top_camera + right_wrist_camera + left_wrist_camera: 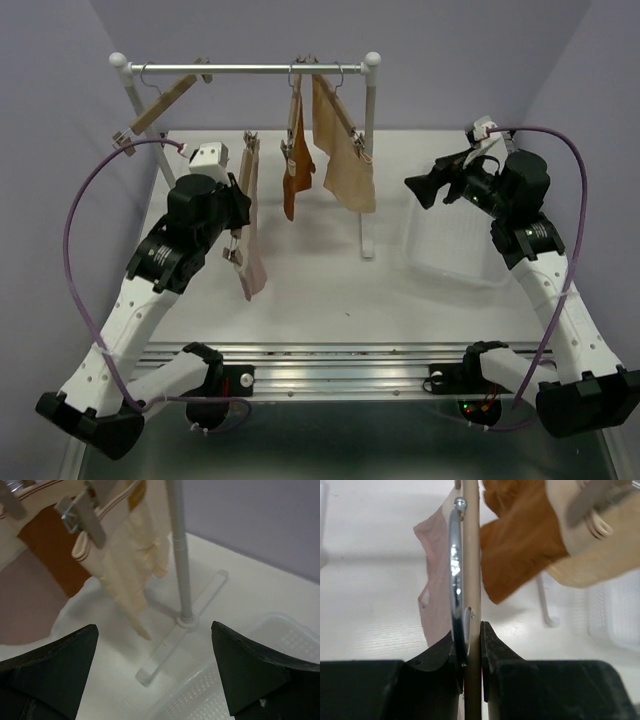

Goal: Remove the underwear clipped to the hanger

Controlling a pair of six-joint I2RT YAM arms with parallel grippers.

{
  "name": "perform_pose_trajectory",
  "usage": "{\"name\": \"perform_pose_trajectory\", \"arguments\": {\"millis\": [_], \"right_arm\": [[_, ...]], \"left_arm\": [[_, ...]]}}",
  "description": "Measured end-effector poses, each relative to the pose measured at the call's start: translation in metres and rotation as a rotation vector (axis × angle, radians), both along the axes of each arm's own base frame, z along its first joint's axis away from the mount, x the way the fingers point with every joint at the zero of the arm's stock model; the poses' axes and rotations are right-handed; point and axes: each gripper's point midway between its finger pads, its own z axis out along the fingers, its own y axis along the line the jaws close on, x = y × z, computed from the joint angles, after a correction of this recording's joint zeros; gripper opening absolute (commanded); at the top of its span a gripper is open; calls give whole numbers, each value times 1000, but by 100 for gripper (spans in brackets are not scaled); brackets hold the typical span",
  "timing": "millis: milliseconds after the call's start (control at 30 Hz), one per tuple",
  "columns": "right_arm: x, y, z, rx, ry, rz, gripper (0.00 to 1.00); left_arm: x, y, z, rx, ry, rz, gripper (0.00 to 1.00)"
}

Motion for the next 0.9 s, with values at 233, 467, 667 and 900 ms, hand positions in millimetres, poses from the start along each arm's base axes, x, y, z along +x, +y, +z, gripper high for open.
{"name": "perform_pose_trajectory", "arguments": {"millis": [233, 467, 667, 900], "right_arm": [[-21, 56, -16, -144, -18, 505, 100], [-40, 92, -37, -289, -54, 768, 100], [-59, 130, -54, -413, -93, 999, 100], [-68, 127, -87, -530, -81, 1172, 100]], "left_arm": [[-61, -36, -10, -115, 15, -305, 0], [-101, -66, -61, -169, 171, -528, 0], [-138, -82, -70, -228, 199, -675, 0], [-149, -101, -57, -257, 156, -796, 0]]}}
